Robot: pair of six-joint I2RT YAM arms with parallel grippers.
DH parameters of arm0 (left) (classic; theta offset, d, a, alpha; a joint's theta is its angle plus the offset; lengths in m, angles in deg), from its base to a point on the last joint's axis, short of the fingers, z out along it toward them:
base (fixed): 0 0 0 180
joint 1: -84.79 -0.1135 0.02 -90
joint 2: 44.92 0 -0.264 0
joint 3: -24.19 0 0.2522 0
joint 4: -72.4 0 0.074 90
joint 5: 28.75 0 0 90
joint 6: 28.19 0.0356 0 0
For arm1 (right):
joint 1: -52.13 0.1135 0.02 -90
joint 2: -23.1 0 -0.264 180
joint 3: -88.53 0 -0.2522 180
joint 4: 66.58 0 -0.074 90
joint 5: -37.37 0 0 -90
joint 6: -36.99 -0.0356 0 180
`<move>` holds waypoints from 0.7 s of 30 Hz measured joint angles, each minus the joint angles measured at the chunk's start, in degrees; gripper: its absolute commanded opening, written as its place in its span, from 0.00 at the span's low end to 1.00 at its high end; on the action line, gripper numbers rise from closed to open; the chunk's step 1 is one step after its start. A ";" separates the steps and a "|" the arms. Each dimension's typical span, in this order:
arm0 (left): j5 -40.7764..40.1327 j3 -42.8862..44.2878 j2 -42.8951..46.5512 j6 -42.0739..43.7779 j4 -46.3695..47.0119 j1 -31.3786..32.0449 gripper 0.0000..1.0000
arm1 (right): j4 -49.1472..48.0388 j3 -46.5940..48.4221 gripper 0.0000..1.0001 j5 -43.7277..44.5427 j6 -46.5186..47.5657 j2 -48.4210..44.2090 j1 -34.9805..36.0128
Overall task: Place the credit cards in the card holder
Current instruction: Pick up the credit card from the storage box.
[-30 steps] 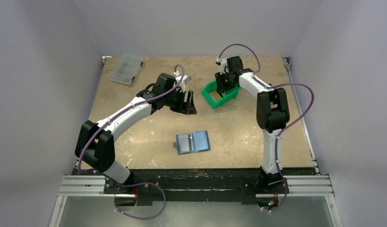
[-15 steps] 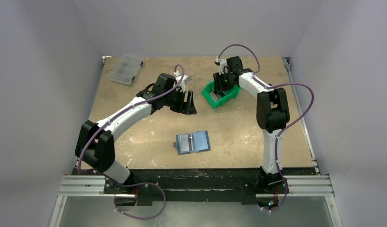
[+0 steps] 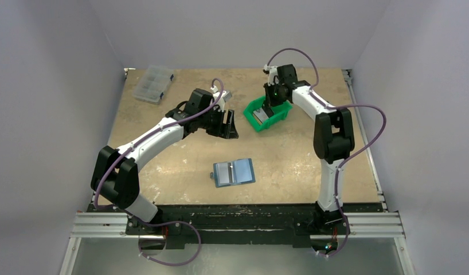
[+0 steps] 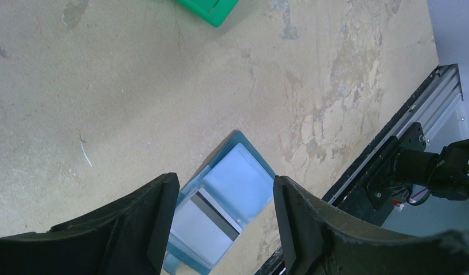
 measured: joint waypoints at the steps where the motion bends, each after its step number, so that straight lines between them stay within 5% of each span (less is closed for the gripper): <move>1: -0.02 0.00 0.00 0.00 0.00 0.00 0.66 | 0.07 0.00 0.00 1.16 -0.04 -0.09 0.09; 8: -0.13 0.00 0.00 0.00 0.00 0.00 0.66 | -0.24 -0.28 0.00 8.61 -0.57 -2.51 0.37; 12: -0.50 0.00 -0.02 0.02 0.02 0.00 0.66 | -5.55 -6.75 0.00 11.21 -3.65 -12.57 0.55; 21: 0.98 -0.92 -0.37 -0.59 0.94 -0.26 0.67 | -25.77 -26.18 0.00 -0.63 -24.37 -35.43 1.09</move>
